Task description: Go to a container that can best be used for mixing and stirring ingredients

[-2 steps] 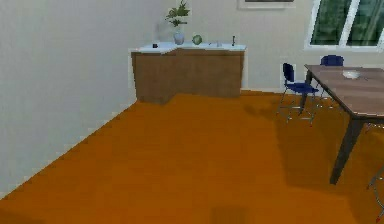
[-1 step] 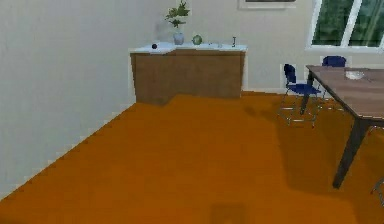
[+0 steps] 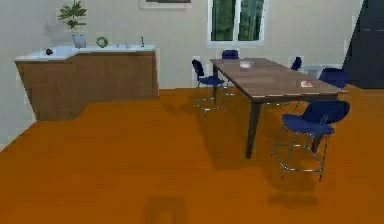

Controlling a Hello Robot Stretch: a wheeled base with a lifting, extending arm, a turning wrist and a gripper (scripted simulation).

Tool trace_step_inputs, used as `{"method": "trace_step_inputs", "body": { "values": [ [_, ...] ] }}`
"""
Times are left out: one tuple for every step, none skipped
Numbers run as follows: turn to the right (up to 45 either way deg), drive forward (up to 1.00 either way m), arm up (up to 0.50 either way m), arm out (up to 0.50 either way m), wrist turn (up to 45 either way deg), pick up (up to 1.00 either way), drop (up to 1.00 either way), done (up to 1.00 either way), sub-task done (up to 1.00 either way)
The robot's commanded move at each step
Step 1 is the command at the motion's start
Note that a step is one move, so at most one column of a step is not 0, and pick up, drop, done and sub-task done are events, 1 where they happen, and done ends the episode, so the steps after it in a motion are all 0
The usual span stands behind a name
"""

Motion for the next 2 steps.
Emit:
{"method": "trace_step_inputs", "body": {
  "values": [
    [0.0, 1.0, 0.0, 0.0, 0.0, 0.0, 0.0, 0.0, 0.0],
    [3.0, 0.0, 0.0, 0.0, 0.0, 0.0, 0.0, 0.0, 0.0]
  ]
}}
